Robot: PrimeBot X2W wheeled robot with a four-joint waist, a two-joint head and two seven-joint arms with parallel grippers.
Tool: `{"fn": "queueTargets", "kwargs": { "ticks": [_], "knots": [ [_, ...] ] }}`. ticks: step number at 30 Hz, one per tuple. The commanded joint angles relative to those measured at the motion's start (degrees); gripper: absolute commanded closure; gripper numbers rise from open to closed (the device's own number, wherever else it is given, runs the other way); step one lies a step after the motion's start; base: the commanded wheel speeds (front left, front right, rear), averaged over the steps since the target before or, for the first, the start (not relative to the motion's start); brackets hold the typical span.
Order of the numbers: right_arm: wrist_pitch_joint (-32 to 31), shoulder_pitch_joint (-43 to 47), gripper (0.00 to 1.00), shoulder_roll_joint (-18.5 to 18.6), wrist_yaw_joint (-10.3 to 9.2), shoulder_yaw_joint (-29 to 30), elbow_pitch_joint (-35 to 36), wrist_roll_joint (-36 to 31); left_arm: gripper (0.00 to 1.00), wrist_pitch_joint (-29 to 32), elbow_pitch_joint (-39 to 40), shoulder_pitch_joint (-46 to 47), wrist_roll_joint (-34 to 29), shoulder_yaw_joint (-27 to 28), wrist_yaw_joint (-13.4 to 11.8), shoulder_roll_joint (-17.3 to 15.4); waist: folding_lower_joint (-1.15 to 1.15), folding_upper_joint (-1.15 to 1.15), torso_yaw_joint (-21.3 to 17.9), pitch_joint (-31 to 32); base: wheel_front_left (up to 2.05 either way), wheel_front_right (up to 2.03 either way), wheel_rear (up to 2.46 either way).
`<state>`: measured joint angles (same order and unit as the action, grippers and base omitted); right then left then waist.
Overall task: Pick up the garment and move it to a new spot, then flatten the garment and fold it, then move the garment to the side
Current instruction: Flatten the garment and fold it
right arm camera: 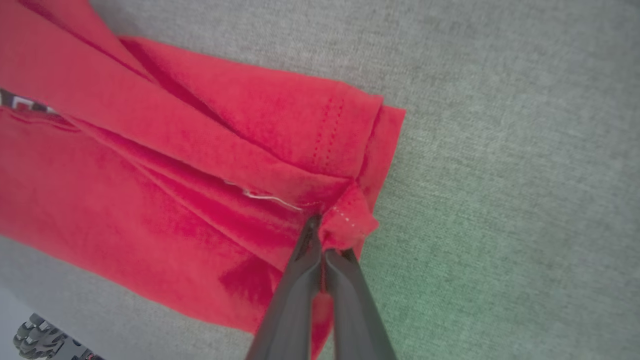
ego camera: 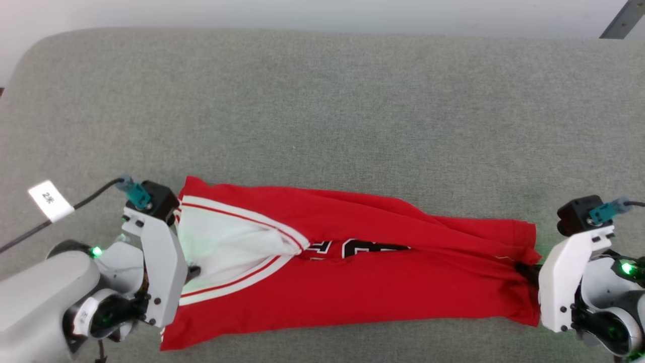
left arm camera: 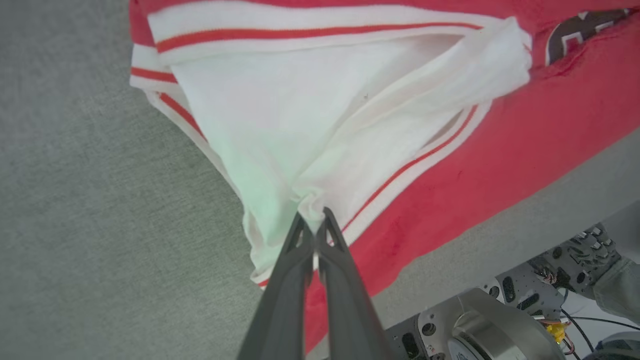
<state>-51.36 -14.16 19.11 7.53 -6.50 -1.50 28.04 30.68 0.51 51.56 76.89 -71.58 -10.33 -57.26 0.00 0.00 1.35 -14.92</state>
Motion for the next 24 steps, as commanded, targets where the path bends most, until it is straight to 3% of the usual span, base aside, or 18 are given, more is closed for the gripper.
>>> {"fn": "queueTargets", "kwargs": {
  "ticks": [1,5,6,7,8,9,10,11,12,24],
  "knots": [
    [0.3,-0.7,1.00,-0.1,-0.09,-0.5,-0.7,-0.3,1.00,0.1,-1.1,-0.8,0.6,0.0,0.6,0.6,0.00,0.00,-0.1,0.2,0.00,0.00,0.00],
    [1.1,-2.4,1.00,-0.2,-0.09,-1.4,-3.4,0.0,1.00,0.4,-6.1,-1.8,1.5,-0.3,3.1,2.6,0.00,0.00,-0.3,0.6,0.00,0.00,0.00],
    [1.6,-3.0,0.93,-0.3,-0.09,-1.4,-3.9,0.1,1.00,-0.7,-6.9,-1.6,1.3,0.2,3.7,3.1,0.00,0.00,-0.3,0.7,0.00,0.00,0.00],
    [2.1,-3.4,0.62,-0.3,-0.09,-1.4,-4.3,0.1,0.83,-1.6,-7.9,-1.7,1.6,0.6,4.0,3.5,0.00,0.00,-0.3,0.8,0.00,0.00,0.00],
    [2.3,-3.7,0.42,-0.2,-0.09,-1.6,-4.7,0.0,0.76,-2.0,-8.5,-2.0,1.9,0.6,4.3,3.9,0.00,0.00,-0.2,1.0,0.00,0.00,0.00],
    [2.4,-4.0,0.11,0.0,-0.09,-1.7,-4.9,0.0,0.62,-2.4,-8.9,-2.1,1.6,0.6,4.7,4.0,0.00,0.00,-0.2,1.2,0.00,0.00,0.00],
    [2.4,-4.3,0.00,0.3,-0.09,-1.8,-5.0,0.1,0.44,-3.0,-9.0,-2.0,1.3,0.8,5.0,4.0,0.00,0.00,-0.1,1.3,0.00,0.00,0.00],
    [2.4,-4.6,0.00,0.5,-0.09,-1.7,-5.0,0.3,0.11,-3.5,-9.2,-2.1,1.6,1.1,5.3,4.1,0.00,0.00,0.0,1.5,0.00,0.00,0.00],
    [2.2,-4.7,0.00,0.7,-0.09,-1.6,-5.0,0.5,0.02,-3.8,-9.1,-2.3,1.7,1.1,5.3,4.0,0.00,0.00,0.1,1.7,0.00,0.00,0.00],
    [-3.1,-2.5,0.00,1.3,-0.09,3.1,-2.6,1.8,0.00,-13.1,-2.3,-7.0,1.6,3.3,3.0,1.5,0.00,0.00,2.2,5.5,0.00,0.00,0.00]
  ]
}}
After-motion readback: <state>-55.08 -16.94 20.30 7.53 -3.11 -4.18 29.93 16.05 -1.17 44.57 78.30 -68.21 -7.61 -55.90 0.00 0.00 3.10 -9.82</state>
